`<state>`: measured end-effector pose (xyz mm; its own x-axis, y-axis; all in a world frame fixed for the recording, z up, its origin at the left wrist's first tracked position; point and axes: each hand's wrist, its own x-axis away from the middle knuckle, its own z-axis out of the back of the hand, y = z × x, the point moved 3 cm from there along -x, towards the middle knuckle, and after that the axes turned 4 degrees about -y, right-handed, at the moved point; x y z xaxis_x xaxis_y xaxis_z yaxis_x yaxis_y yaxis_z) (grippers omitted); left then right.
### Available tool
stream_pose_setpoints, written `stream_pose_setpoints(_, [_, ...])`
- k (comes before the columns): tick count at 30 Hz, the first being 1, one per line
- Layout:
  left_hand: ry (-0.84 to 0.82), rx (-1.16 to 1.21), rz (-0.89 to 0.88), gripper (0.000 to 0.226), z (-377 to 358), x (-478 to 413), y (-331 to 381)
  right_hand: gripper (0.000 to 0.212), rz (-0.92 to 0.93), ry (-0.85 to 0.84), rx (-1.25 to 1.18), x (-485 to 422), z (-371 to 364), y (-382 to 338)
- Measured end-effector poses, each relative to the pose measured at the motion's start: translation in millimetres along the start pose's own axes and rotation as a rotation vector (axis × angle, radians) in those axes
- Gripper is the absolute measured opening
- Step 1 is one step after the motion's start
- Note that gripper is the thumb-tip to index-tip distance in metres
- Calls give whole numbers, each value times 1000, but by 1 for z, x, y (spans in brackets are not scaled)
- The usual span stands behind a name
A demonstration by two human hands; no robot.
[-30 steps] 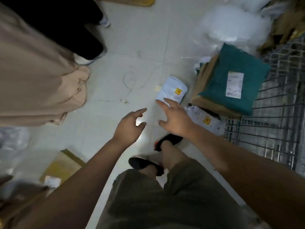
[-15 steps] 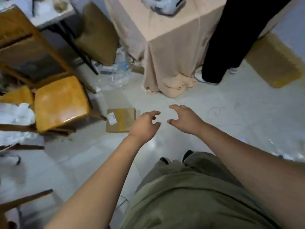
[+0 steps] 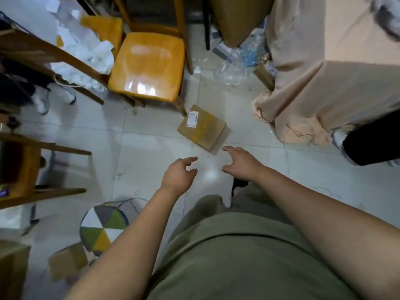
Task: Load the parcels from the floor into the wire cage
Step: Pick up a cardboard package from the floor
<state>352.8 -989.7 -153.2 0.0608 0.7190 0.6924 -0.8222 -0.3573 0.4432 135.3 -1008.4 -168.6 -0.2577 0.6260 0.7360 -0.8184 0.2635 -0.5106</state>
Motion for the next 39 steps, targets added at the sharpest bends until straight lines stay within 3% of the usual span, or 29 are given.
stream_pose_setpoints(5, [82, 206, 199, 43, -15, -57, -19, 82, 36, -147, 163, -77, 32, 31])
stream_pose_setpoints(11, [108, 549, 414, 72, -73, -176, -71, 90, 24, -195, 374, -233, 54, 87])
stream_pose_setpoints(14, [48, 630, 392, 93, -117, -266, -108, 97, 31, -223, 477, -338, 40, 120])
stream_pose_setpoints(19, [-59, 505, 296, 105, -182, -433, -188, 99, 124, -151, 546, -520, -10, 168])
stream_pose_setpoints(26, [26, 526, 196, 111, -250, -618, -253, 108, 173, -78, 528, -693, -64, 223])
stream_pose_setpoints(33, [98, 774, 355, 135, -276, -660, -267, 120, 162, -183, 470, -721, -76, 249])
stream_pose_setpoints(39, [49, 725, 247, 134, -242, -588, -235, 120, 81, -119, 267, -613, -67, 243])
